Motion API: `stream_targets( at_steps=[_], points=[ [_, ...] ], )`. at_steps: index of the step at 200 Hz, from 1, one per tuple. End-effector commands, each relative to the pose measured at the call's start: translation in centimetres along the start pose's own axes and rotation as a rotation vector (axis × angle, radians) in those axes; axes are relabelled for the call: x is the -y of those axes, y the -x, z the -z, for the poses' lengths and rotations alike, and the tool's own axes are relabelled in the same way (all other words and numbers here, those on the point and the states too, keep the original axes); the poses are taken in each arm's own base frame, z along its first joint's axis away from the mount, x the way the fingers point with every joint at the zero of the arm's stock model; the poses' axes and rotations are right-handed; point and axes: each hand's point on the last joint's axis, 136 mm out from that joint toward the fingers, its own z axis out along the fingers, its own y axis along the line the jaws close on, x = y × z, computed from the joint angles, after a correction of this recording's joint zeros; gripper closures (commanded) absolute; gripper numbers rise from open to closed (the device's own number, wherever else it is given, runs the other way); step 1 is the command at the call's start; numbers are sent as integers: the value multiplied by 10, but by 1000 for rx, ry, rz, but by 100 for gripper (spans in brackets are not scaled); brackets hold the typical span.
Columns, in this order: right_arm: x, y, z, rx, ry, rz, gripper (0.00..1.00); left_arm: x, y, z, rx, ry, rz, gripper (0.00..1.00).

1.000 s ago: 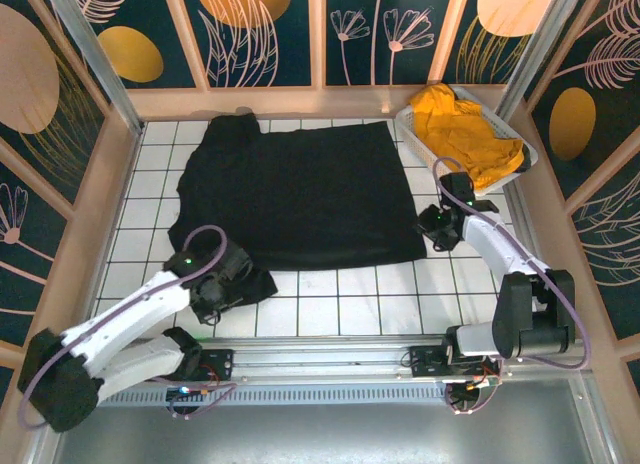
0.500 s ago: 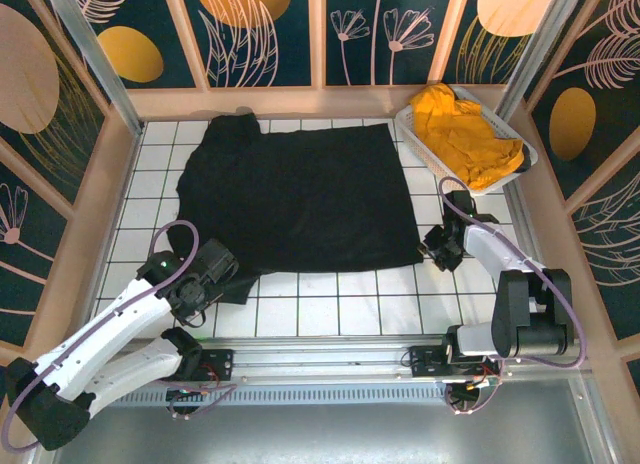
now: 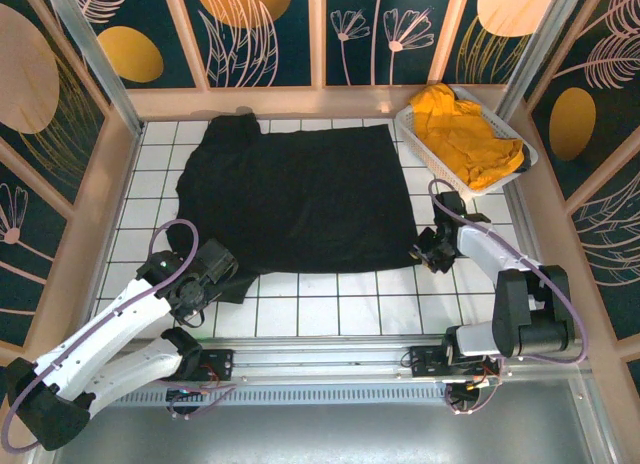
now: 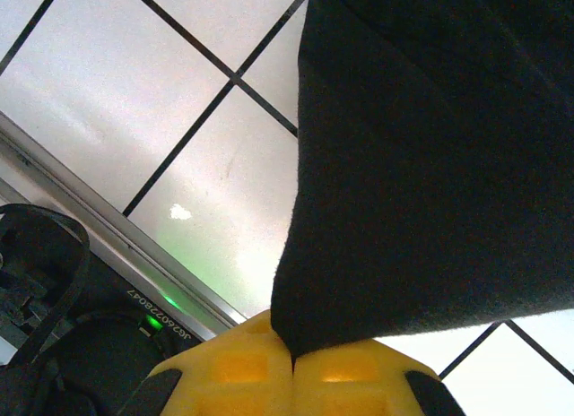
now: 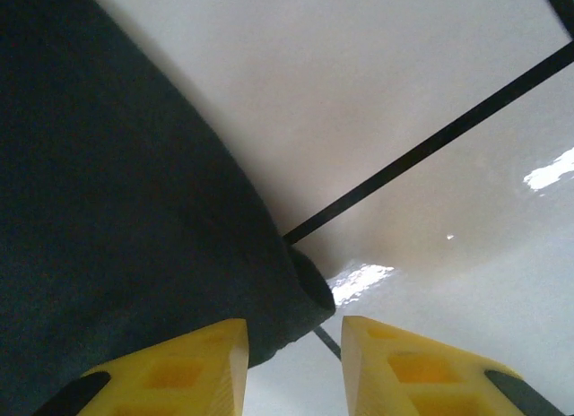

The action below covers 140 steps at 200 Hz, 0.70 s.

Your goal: Fold and stack the t-shirts

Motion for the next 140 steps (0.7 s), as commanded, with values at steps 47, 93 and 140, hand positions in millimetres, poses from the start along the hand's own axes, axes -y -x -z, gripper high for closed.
stream_targets(
  at_steps=[47, 93, 140],
  points=[
    [13, -7, -25, -59, -82, 8, 72, -6, 3, 3, 16, 13, -9, 100],
    [19, -11, -28, -70, -106, 19, 96, -8, 4, 4, 23, 14, 0, 100],
    [2, -7, 0, -38, -70, 54, 100, 17, 42, 37, 179, -58, 5, 100]
  ],
)
